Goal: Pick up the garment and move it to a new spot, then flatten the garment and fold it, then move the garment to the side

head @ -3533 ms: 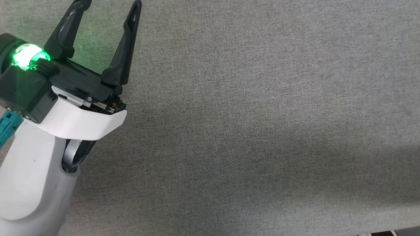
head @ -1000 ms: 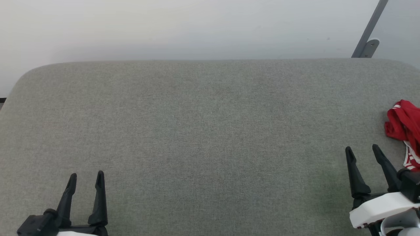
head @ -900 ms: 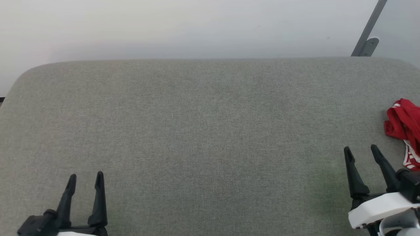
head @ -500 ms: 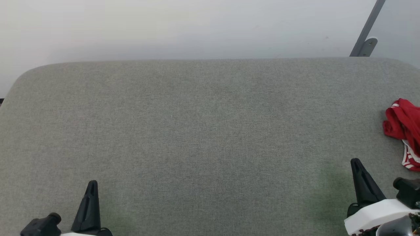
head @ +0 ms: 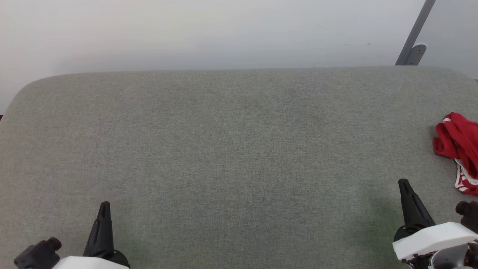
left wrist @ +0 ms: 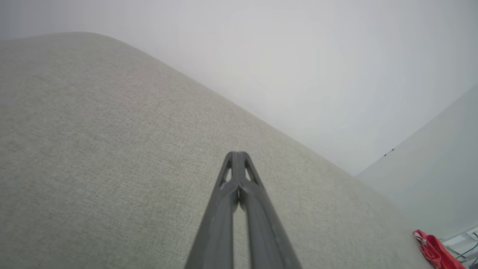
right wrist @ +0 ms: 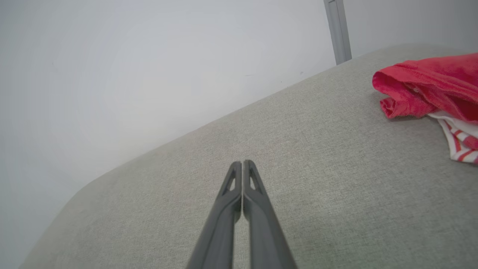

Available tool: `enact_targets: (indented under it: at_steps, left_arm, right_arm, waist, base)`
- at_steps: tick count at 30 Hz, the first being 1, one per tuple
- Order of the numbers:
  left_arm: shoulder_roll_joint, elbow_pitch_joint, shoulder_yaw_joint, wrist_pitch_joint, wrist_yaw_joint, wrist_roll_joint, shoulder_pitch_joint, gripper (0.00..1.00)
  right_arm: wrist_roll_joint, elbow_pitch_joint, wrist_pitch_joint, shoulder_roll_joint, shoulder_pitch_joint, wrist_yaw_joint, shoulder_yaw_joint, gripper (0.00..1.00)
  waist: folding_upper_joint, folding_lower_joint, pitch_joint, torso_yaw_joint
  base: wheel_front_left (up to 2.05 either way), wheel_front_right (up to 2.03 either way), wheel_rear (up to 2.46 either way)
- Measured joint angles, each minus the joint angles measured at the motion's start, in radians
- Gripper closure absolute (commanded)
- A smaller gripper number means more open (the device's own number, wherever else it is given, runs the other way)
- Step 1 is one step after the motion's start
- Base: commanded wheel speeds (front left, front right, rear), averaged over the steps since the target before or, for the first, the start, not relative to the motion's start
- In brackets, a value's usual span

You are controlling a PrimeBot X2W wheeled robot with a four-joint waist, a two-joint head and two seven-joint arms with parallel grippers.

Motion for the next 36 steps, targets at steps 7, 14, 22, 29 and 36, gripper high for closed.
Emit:
enact_targets:
  at_steps: [7,14,22,29,36]
  left_arm:
    - [-0.003,0.013,0.001,0.026,0.0,-0.094,-0.022,1.0]
    - [-0.007,0.024,0.003,0.05,0.0,-0.191,-0.037,1.0]
    - [-0.012,0.033,0.006,0.073,0.0,-0.282,-0.057,1.0]
    - [-0.018,0.043,0.009,0.095,0.0,-0.366,-0.073,1.0]
    - [-0.023,0.053,0.013,0.119,0.0,-0.446,-0.093,1.0]
  right_arm:
    - [0.101,0.01,0.018,0.01,-0.014,0.0,-0.004,1.0]
    - [0.195,0.017,0.035,0.017,-0.021,0.0,-0.008,1.0]
    - [0.295,0.026,0.049,0.026,-0.035,0.0,-0.013,1.0]
    - [0.375,0.036,0.062,0.035,-0.041,0.0,-0.019,1.0]
    - [0.46,0.042,0.079,0.042,-0.052,0.0,-0.023,1.0]
  waist:
    - [0.0,0.0,-0.003,-0.003]
    - [0.0,0.0001,-0.006,-0.006]
    - [0.0,0.0,-0.009,-0.01]
    - [0.0,0.0,-0.012,-0.013]
    - [0.0,0.0,-0.016,-0.017]
  base:
    - [0.0,0.0,0.0]
    - [0.0,0.0,0.0]
    - [0.0,0.0,0.0]
    - [0.0,0.0,0.0]
    - [0.0,0.0,0.0]
